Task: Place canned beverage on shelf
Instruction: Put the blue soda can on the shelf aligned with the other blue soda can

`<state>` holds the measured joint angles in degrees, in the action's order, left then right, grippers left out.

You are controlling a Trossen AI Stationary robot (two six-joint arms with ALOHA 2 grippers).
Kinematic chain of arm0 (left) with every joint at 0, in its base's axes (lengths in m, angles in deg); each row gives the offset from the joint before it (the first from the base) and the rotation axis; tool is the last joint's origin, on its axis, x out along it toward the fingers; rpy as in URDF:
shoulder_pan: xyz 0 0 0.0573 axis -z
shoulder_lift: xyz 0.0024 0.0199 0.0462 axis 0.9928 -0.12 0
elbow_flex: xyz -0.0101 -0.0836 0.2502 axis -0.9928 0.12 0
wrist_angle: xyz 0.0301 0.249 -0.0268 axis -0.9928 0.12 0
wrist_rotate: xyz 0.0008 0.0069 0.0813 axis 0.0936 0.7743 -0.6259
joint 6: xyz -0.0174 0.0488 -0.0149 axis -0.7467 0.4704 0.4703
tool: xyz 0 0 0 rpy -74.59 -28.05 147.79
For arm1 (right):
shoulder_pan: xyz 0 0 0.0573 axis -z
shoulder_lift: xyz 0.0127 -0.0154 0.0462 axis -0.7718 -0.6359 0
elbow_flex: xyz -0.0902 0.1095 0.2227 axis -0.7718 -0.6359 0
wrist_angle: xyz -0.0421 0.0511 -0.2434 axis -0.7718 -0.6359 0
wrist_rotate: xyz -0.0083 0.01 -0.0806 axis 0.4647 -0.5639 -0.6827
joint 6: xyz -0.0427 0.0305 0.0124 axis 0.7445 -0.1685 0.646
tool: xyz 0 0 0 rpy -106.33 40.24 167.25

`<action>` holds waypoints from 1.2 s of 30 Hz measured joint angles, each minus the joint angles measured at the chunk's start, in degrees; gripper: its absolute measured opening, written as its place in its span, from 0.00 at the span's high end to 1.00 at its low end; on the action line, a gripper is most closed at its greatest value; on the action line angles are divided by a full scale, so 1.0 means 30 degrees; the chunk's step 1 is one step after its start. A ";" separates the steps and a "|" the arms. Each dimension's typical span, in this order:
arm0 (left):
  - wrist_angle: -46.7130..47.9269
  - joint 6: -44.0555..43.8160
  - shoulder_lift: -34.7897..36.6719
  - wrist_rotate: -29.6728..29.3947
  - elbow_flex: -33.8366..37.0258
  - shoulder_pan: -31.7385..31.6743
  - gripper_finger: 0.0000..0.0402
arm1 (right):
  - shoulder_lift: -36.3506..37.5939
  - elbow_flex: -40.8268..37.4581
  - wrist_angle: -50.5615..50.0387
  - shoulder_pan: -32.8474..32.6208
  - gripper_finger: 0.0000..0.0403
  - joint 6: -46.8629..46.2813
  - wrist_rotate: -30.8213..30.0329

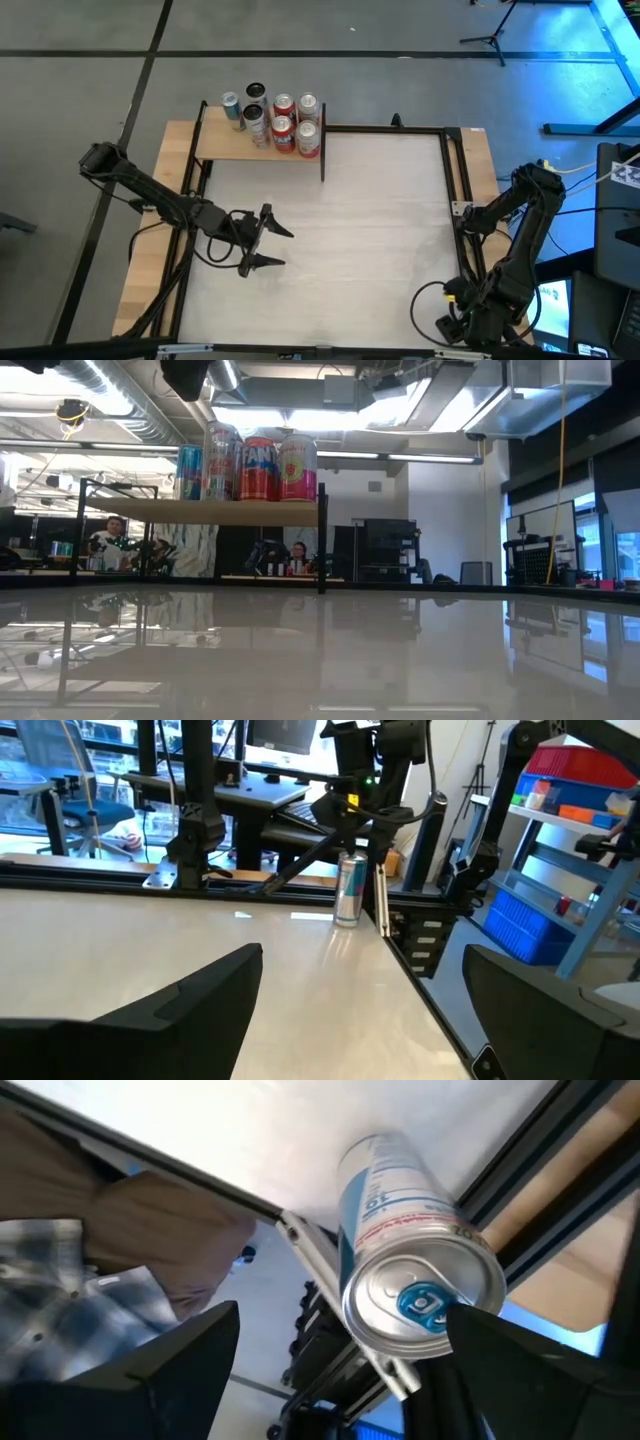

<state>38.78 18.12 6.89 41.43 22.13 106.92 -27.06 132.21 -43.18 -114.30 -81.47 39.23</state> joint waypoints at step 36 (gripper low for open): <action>0.0058 0.0058 0.0000 0.0001 0.0000 0.0000 0.17 | 0.0354 0.0147 -0.2061 0.0022 0.12 0.0290 -0.0928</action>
<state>38.95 18.30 6.89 41.43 22.13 106.92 -26.00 132.65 -49.36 -114.24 -80.60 36.45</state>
